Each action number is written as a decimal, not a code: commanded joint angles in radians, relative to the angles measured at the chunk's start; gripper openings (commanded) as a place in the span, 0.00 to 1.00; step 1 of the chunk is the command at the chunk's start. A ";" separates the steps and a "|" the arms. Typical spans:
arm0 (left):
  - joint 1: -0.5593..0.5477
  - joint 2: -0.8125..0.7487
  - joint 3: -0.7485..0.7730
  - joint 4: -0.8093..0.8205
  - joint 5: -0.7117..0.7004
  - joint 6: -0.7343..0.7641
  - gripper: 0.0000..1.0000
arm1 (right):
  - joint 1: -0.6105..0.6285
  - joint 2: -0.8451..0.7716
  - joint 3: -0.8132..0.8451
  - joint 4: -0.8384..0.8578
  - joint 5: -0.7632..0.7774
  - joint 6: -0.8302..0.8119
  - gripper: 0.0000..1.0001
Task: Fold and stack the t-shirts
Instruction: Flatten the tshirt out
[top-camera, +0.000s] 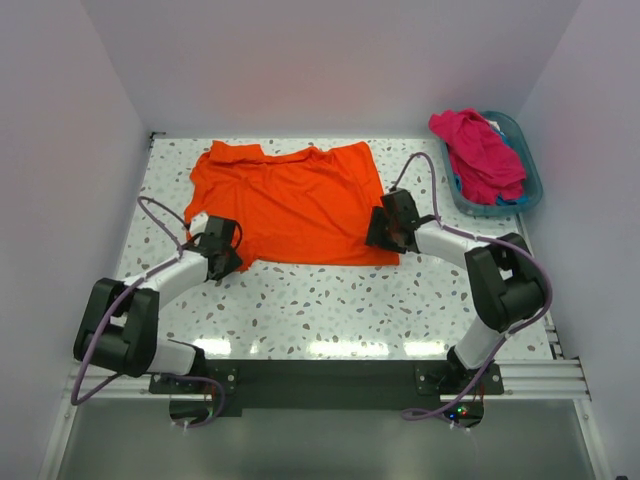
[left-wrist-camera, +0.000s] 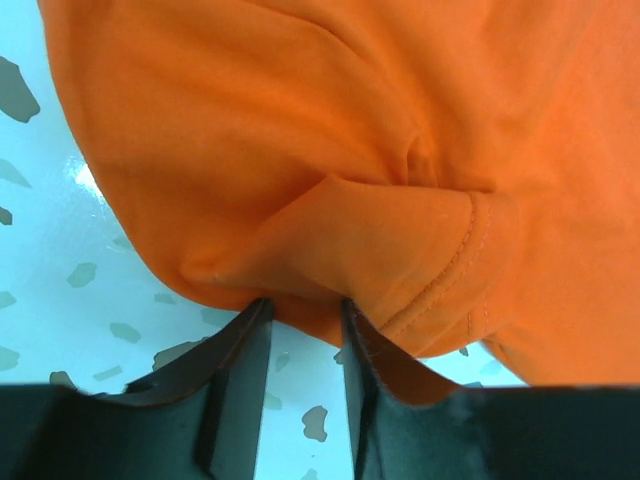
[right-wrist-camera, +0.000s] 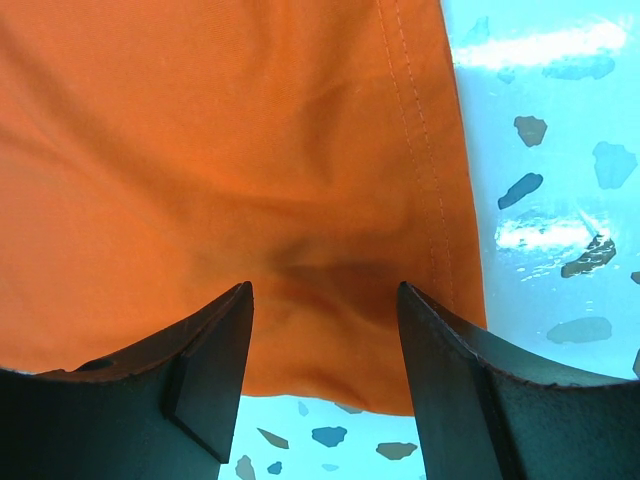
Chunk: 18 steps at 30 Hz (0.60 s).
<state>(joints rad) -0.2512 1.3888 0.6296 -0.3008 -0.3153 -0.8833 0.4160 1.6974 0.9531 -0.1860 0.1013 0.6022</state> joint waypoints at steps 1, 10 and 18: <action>-0.005 0.038 0.018 -0.017 -0.025 -0.019 0.36 | -0.013 0.004 0.001 0.048 -0.005 -0.005 0.63; 0.027 -0.043 0.073 -0.124 -0.085 0.049 0.00 | -0.057 0.053 -0.008 0.071 -0.041 -0.001 0.62; 0.098 -0.177 0.107 -0.259 -0.117 0.101 0.00 | -0.092 0.079 -0.011 0.072 -0.058 -0.007 0.60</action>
<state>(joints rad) -0.1883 1.2762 0.6979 -0.4885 -0.3862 -0.8207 0.3431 1.7332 0.9531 -0.1101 0.0452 0.6025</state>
